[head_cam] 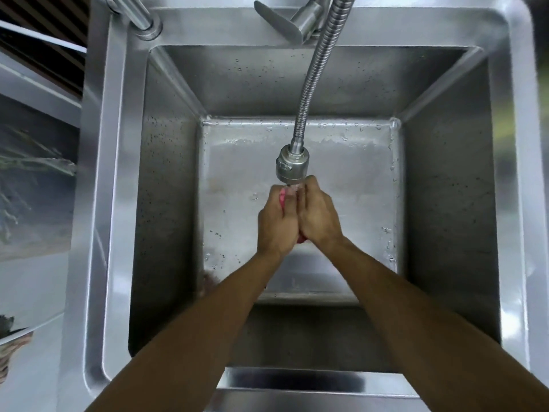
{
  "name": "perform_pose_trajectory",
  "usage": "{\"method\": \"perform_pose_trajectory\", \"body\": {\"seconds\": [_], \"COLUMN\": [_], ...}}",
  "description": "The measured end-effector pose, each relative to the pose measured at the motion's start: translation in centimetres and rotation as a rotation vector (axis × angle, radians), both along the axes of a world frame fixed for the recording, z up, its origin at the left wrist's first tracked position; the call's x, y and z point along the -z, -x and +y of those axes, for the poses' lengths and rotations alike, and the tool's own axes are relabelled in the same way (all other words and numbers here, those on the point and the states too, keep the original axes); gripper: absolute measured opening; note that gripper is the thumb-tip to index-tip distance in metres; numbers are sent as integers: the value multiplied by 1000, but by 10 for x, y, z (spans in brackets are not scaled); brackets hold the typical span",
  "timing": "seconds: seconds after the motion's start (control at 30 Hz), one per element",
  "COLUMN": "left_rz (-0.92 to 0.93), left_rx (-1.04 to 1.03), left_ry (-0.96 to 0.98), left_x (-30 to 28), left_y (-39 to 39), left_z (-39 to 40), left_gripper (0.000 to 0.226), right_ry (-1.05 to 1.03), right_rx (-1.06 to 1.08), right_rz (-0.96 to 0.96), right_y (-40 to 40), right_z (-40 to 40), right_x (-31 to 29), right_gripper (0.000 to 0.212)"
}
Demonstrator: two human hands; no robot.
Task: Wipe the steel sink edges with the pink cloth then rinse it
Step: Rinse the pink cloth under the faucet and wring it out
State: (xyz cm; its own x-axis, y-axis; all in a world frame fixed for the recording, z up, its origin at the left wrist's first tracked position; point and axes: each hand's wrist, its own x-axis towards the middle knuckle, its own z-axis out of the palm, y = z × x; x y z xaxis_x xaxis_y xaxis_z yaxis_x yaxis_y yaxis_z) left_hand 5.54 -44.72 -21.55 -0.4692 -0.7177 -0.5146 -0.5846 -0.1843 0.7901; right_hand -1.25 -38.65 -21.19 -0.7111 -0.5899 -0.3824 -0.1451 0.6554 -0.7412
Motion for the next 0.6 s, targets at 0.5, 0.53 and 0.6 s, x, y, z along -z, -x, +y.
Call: {"method": "perform_pose_trajectory", "body": {"seconds": [0.5, 0.53, 0.6], "left_rz": [-28, -22, 17], "left_rx": [347, 377, 413], "left_ry": [-253, -263, -250], "left_x": [-62, -73, -96], "left_y": [-41, -41, -37], "left_z": [-69, -72, -78], "left_gripper": [18, 17, 16], "right_ry": [240, 256, 281], "right_rx": [-113, -160, -173], "right_rz": [-462, -423, -348], "right_y": [15, 17, 23], "right_z": [56, 58, 57], "right_x": [-63, -74, -99], "right_gripper": [21, 23, 23]}}
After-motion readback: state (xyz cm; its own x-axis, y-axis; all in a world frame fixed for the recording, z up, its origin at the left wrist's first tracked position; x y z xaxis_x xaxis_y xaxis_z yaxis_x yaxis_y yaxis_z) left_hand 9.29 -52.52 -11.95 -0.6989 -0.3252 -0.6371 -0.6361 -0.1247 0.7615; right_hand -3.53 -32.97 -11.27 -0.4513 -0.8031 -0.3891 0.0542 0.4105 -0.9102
